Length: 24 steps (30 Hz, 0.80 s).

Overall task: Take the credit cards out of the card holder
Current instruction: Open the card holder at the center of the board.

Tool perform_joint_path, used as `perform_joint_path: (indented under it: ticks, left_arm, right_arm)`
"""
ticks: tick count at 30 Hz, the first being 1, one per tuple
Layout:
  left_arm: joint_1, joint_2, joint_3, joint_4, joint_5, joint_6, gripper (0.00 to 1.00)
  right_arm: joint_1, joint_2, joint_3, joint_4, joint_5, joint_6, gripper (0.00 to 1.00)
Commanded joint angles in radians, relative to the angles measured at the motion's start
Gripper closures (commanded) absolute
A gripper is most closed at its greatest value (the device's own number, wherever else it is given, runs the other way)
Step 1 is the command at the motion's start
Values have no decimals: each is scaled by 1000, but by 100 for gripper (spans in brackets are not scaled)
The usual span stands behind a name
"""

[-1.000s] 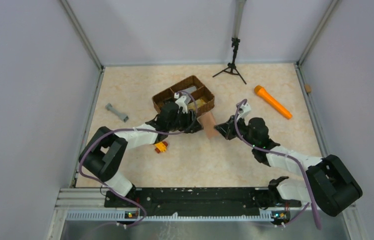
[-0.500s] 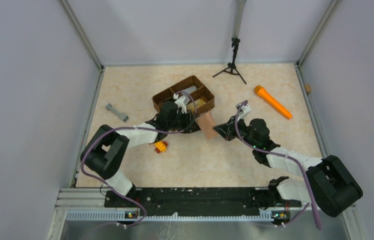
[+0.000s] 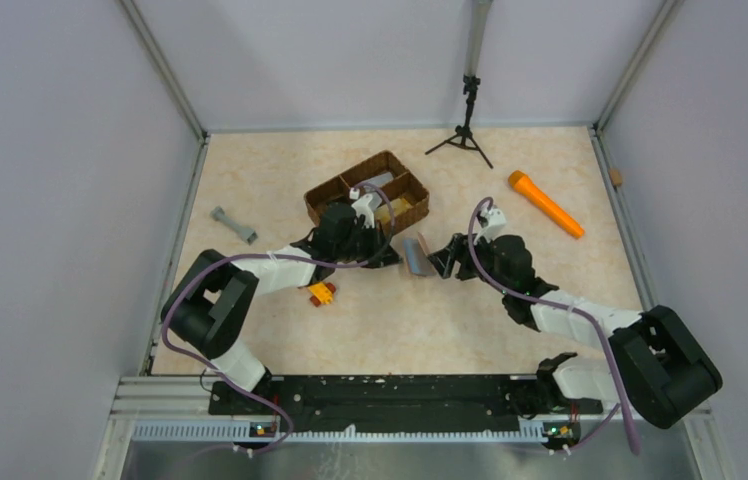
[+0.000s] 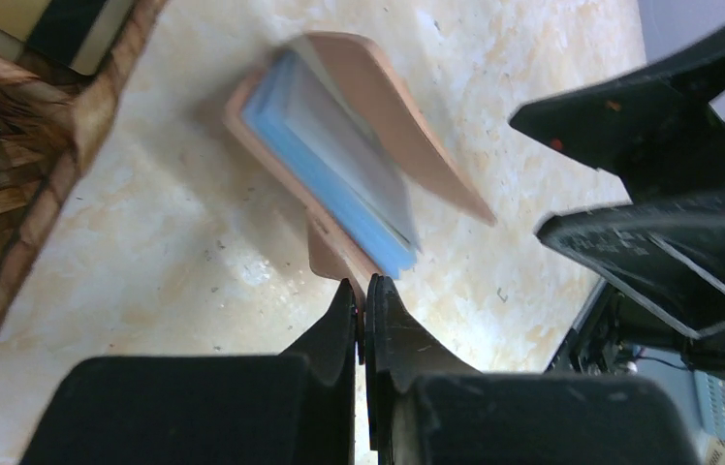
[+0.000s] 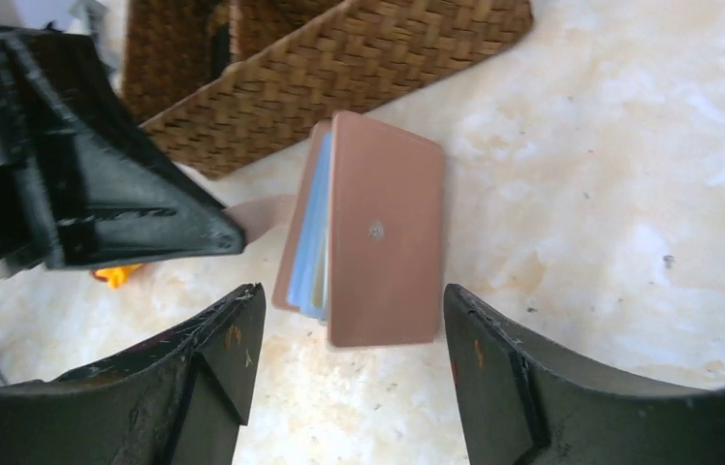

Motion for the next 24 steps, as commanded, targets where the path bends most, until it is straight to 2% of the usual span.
perform_joint_path:
  ticks: [1, 4, 8, 15, 19, 24]
  left_arm:
    - [3, -35, 25, 45, 89, 0, 100]
    - [2, -42, 62, -34, 124, -13, 100]
    - [1, -70, 120, -178, 147, -1, 100]
    - [1, -131, 184, -376, 93, 67, 100]
    - [1, -127, 236, -497, 42, 110, 100]
    - [1, -166, 201, -554, 19, 143, 100]
  right_arm:
    - [-8, 23, 74, -60, 84, -18, 31]
    - [-8, 5, 65, -55, 80, -27, 29]
    - [-8, -30, 50, -44, 55, -31, 15]
    - [-8, -41, 24, 39, -83, -42, 13]
    - [-8, 5, 48, 16, -84, -44, 14]
    - [-8, 65, 89, -32, -80, -55, 26]
